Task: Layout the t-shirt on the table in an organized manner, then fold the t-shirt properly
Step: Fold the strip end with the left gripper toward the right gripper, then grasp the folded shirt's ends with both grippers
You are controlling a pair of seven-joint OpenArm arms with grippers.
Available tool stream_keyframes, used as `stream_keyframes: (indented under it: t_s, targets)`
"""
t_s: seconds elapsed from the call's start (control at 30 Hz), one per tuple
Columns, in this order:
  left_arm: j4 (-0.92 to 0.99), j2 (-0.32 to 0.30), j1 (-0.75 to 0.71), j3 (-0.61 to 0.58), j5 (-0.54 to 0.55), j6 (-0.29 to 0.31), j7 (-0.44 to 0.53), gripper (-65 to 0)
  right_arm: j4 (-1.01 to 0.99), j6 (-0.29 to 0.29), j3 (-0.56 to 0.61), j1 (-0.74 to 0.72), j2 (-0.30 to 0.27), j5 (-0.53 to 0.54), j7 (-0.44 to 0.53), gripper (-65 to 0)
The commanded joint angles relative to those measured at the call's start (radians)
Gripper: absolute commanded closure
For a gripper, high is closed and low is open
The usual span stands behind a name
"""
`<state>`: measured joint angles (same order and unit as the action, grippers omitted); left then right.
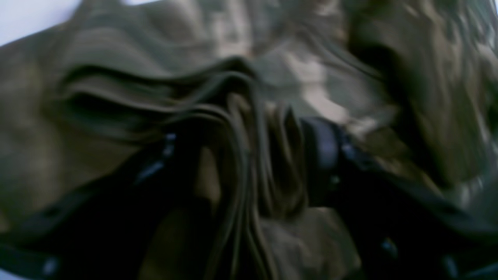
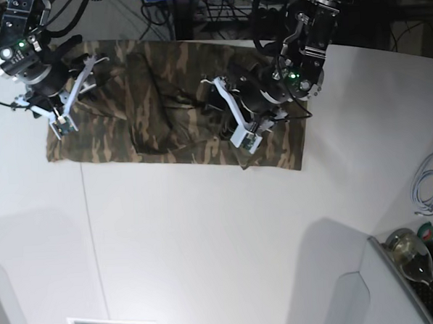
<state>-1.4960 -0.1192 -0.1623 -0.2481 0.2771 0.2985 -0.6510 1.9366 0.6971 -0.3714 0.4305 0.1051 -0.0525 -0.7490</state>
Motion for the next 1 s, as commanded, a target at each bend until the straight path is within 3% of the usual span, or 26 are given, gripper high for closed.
stream_keyframes:
  t_s: [0.0, 0.33, 0.43, 0.53, 0.6, 0.7, 0.73, 0.8, 0.87, 0.97]
  targets:
    - [-0.019, 0.005, 0.007, -0.02, 0.011, 0.008, 0.015, -42.3, 0.016, 0.001, -0.002, 0.001, -0.002, 0.01, 0.016, -30.6]
    - [-0.036, 0.003, 0.02, -0.187, 0.012, 0.008, 0.013, -43.4, 0.016, 0.001, -0.002, 0.001, -0.002, 0.01, 0.016, -30.6]
    - [-0.113, -0.024, -0.013, -0.119, 0.018, 0.008, 0.013, -43.3, 0.016, 0.001, -0.011, 0.001, -0.003, 0.01, 0.023, -30.6]
    - [-0.239, -0.067, -0.087, 0.049, 0.02, 0.008, 0.013, -42.0, 0.022, 0.001, -0.145, -0.028, 0.009, 0.029, 0.026, -30.6]
    - [-0.291, -0.087, -0.141, 0.2, 0.02, 0.014, 0.013, -32.6, 0.014, 0.001, -0.294, -0.068, 0.015, 0.13, 0.021, -31.2]
    - [-0.277, -0.119, -0.179, 0.401, 0.018, 0.015, 0.015, -5.9, -0.027, 0.001, -0.469, -0.117, 0.011, 0.3, 0.013, -33.8]
    - [-0.252, -0.129, -0.184, 0.462, 0.018, 0.015, 0.018, 0.0, -0.058, 0.001, -0.502, -0.127, -0.009, 0.342, 0.013, -36.5]
    - [-0.191, -0.149, -0.176, 0.559, 0.015, 0.015, 0.02, 0.0, -0.148, 0.001, -0.512, -0.14, -0.069, 0.414, -0.011, -42.0]
    - [-0.136, -0.175, -0.171, 0.609, 0.011, 0.015, 0.026, 0.0, -0.256, 0.001, -0.512, -0.154, -0.127, 0.514, -0.047, -42.9]
    - [-0.062, -0.215, -0.167, 0.613, 0.011, 0.015, 0.116, 0.0, -0.437, 0.001, -0.512, -0.173, -0.201, 0.675, -0.08, -42.9]
